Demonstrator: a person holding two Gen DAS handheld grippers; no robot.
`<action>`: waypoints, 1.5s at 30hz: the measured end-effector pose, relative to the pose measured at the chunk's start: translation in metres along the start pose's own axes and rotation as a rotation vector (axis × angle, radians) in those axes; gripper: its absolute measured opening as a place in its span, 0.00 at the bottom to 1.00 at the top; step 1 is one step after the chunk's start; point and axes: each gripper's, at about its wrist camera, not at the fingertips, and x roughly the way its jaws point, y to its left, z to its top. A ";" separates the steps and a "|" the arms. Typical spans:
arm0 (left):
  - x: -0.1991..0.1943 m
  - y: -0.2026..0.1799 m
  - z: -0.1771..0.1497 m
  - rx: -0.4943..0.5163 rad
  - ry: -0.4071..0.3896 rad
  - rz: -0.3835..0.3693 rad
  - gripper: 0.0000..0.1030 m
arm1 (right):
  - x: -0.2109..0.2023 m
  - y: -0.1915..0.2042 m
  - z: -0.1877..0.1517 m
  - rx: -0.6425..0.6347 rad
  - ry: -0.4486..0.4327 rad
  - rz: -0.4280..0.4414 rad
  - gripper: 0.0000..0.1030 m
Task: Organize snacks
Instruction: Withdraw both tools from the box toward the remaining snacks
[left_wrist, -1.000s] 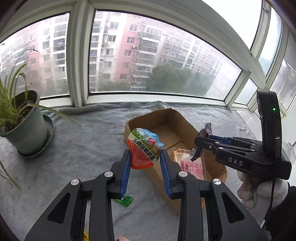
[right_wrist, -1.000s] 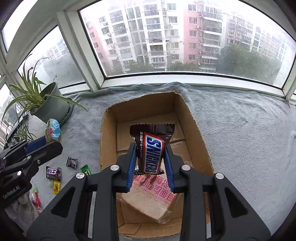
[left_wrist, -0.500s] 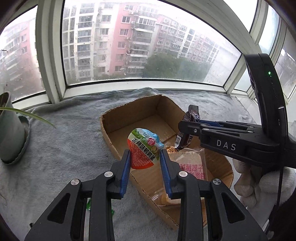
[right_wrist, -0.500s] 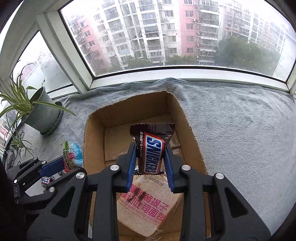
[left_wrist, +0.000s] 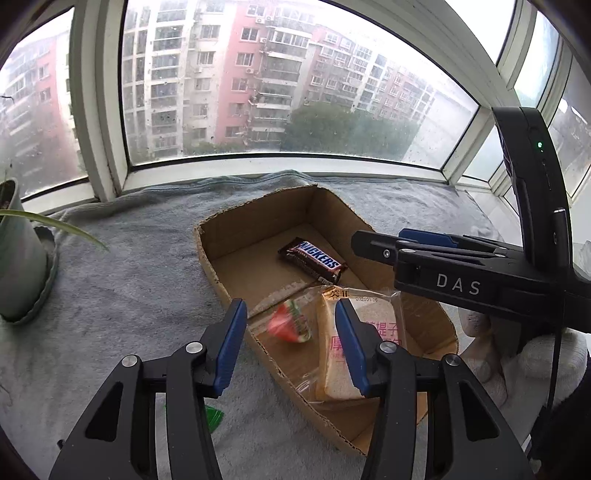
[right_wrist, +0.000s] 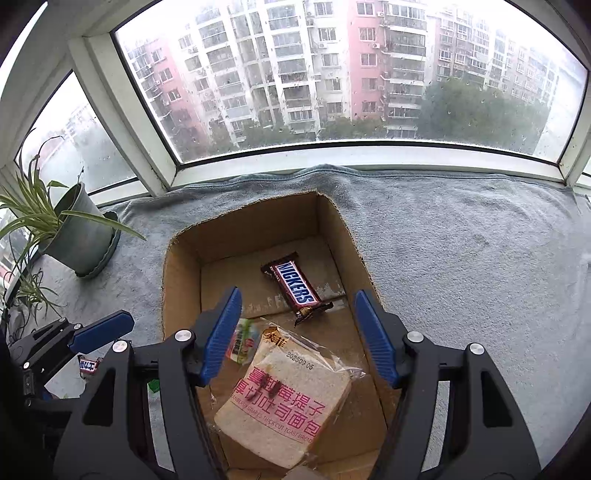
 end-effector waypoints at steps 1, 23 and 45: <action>-0.001 0.001 0.000 0.000 -0.002 0.000 0.47 | -0.002 0.000 0.000 0.000 -0.001 0.000 0.65; -0.140 0.060 -0.031 -0.014 -0.160 0.059 0.47 | -0.103 0.076 -0.054 -0.161 -0.095 0.083 0.65; -0.231 0.170 -0.205 -0.279 -0.094 0.216 0.47 | -0.095 0.196 -0.175 -0.371 0.063 0.240 0.65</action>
